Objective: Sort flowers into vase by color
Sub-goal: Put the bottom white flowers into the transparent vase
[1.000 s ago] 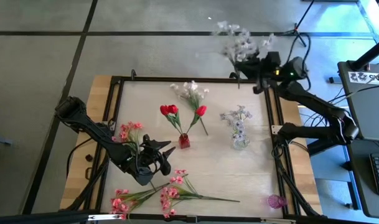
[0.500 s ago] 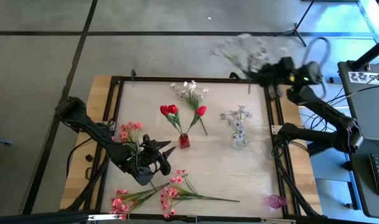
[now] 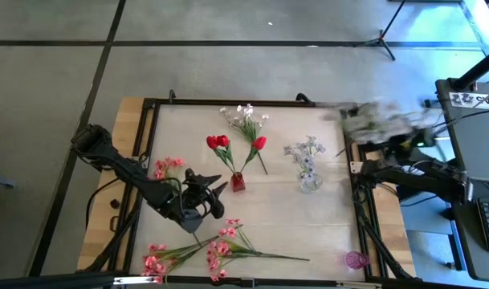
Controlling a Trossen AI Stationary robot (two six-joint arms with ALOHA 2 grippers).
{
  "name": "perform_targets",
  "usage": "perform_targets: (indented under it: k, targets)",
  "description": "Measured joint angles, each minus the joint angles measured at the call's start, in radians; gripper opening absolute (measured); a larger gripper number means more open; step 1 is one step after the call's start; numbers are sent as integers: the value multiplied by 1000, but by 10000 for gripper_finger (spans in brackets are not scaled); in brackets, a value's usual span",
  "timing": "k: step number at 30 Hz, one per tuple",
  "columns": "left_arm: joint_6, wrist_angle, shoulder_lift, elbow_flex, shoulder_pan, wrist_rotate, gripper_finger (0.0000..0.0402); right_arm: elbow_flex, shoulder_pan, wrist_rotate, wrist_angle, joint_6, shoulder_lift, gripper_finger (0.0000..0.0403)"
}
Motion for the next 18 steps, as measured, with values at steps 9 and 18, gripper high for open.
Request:
perform_targets:
  k: [9,18]
  targets:
    - [0,8,0,0,41,0,151,-284,172,109,158,-103,-37,6]
    - [1,8,0,0,56,-1,151,-490,291,110,320,-156,-38,7]
